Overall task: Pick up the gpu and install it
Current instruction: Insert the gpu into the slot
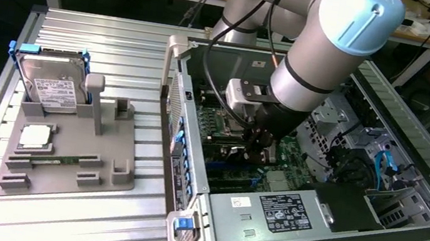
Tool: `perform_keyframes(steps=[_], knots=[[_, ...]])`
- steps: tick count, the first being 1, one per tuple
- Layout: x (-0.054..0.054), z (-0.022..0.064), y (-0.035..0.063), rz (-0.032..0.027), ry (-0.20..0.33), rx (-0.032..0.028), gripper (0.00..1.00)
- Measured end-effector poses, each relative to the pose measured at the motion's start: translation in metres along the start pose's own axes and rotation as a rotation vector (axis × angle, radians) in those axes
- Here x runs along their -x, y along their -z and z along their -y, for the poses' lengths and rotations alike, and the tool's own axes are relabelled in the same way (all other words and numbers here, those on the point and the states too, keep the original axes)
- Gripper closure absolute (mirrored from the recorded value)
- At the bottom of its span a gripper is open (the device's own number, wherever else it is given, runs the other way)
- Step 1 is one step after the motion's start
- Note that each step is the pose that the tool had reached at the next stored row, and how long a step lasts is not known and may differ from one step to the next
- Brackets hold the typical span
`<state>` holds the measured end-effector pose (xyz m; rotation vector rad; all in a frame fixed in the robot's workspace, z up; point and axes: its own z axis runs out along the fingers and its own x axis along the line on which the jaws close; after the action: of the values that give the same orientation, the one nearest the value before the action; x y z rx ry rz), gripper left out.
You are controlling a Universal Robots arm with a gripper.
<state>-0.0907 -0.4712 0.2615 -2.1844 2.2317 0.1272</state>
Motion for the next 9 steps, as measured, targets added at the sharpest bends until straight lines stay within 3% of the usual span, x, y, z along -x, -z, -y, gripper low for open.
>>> perform_keyframes(steps=[9], knots=[[0.0,-0.0001,0.0,0.0001,-0.002,-0.0003,0.73]])
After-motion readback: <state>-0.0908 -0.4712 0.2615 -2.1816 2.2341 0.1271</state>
